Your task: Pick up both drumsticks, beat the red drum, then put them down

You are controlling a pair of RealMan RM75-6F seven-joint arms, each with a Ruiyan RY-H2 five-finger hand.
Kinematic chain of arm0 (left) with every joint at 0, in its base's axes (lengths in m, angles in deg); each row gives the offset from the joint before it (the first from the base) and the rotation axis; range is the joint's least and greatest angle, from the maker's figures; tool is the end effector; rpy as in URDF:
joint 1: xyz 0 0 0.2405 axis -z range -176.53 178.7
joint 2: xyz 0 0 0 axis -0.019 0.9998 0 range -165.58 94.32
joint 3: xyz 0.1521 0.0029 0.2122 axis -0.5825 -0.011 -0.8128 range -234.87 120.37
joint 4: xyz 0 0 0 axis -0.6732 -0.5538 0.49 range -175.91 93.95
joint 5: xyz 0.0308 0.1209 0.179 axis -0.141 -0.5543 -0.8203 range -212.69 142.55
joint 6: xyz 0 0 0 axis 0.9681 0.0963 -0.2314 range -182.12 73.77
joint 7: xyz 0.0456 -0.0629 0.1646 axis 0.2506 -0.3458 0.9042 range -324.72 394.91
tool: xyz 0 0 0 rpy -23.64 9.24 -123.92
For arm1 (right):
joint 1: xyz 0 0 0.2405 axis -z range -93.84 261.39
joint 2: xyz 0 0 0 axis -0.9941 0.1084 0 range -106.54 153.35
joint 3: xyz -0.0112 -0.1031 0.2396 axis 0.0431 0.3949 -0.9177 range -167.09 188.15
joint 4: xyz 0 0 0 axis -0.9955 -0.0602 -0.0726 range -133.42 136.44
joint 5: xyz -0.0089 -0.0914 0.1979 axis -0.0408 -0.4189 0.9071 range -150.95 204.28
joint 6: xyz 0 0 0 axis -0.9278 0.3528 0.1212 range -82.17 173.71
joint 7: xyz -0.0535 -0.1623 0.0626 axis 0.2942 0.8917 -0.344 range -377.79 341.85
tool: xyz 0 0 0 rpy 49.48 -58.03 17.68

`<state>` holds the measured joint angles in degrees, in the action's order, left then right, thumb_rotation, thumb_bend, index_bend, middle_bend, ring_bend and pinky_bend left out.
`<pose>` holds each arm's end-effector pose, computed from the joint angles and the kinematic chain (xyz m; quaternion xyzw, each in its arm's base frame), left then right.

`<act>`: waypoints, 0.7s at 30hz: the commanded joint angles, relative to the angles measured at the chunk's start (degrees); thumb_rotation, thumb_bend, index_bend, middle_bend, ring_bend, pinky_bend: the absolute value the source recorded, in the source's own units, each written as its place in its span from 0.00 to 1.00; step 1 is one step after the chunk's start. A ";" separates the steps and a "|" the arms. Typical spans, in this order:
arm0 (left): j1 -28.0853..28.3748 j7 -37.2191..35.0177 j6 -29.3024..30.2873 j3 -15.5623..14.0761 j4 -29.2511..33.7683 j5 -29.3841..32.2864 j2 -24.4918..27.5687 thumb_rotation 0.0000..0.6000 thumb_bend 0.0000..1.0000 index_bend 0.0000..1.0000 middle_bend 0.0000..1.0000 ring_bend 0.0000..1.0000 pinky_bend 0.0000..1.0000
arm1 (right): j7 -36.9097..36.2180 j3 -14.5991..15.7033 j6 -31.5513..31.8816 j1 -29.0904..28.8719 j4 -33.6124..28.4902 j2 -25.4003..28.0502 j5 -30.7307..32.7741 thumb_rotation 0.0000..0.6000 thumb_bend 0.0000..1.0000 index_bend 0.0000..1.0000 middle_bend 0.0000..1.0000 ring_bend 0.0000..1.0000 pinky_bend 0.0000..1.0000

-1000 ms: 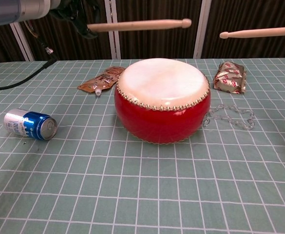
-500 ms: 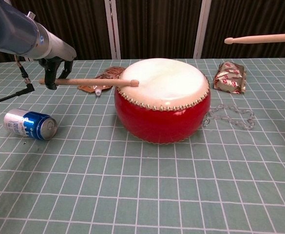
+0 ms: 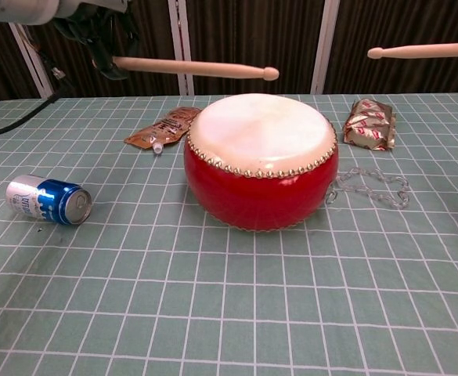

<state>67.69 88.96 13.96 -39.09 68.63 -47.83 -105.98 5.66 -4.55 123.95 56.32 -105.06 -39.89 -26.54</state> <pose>-0.0340 0.4228 0.0686 -0.7190 -0.3515 -0.2742 0.5332 -0.2249 -0.3529 0.1668 0.5523 -0.3841 0.3817 0.6339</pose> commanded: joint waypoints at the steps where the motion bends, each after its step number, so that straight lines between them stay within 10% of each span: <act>1: -5.45 -4.74 1.89 -1.83 7.10 -6.61 4.69 1.00 0.55 0.76 1.00 1.00 1.00 | -2.79 1.57 -3.09 1.28 -1.49 2.20 -1.06 1.00 0.64 0.97 1.00 1.00 1.00; 21: -22.68 -15.37 8.02 -18.20 17.56 -29.53 2.38 1.00 0.55 0.75 1.00 1.00 1.00 | -9.65 13.98 -6.82 9.76 0.50 5.16 -16.52 1.00 0.64 0.97 1.00 1.00 1.00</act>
<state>45.85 73.72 21.47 -56.20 86.21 -76.36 -102.43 -3.91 8.80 117.36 65.56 -105.34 -34.42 -42.38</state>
